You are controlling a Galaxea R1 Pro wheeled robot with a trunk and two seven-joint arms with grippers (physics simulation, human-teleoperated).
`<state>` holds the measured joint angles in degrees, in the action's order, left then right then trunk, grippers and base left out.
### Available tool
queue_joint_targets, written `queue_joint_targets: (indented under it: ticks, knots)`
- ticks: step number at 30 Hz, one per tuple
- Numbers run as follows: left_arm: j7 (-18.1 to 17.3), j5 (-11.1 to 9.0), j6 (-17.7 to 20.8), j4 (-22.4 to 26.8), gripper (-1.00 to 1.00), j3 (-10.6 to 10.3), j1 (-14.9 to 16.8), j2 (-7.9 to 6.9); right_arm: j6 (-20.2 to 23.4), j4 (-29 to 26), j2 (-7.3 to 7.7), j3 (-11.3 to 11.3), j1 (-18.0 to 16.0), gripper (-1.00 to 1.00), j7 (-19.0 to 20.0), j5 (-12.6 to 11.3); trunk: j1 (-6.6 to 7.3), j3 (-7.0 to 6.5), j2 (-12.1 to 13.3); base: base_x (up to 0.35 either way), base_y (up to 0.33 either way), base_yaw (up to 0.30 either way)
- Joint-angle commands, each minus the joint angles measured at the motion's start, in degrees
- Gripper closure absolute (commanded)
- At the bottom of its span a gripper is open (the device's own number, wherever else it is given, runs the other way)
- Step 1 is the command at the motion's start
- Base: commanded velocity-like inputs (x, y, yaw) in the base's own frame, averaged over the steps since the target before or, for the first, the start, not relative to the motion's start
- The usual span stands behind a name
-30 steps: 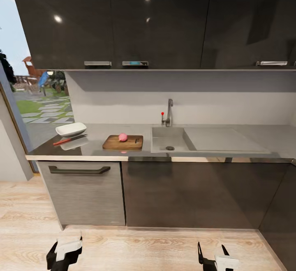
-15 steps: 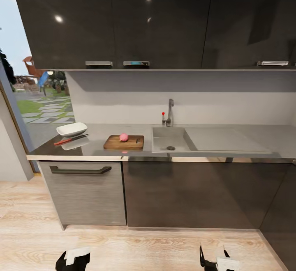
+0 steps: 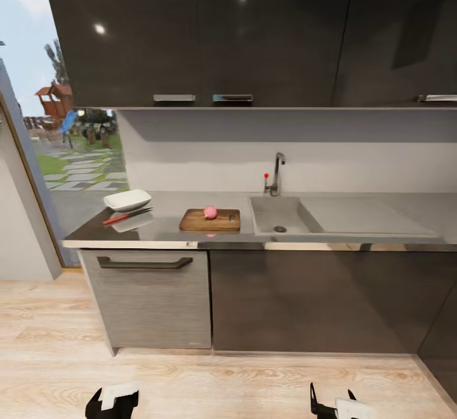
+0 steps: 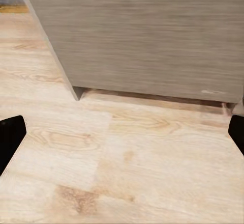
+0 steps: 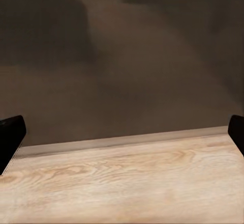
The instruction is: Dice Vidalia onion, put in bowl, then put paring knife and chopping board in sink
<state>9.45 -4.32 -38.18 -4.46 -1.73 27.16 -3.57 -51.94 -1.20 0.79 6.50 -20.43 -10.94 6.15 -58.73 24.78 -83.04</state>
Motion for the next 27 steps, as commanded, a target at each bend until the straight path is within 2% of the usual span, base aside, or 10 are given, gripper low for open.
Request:
queue_joint_targets:
  ticks: [1,27]
  knots:
    - [-0.1,-0.4,-0.3,-0.2,-1.0,-0.2,0.1,0.0,-0.2,0.1,0.0,0.4,0.0,-1.0,-0.2,0.6,0.0,0.06,0.0,0.0,0.284,0.0]
    - [-0.1,-0.4,-0.3,-0.2,-1.0,-0.2,0.1,-0.12,-0.1,0.1,-0.02,0.4,0.0,-1.0,-0.2,0.6,0.0,0.06,0.0,0.0,0.286,0.0]
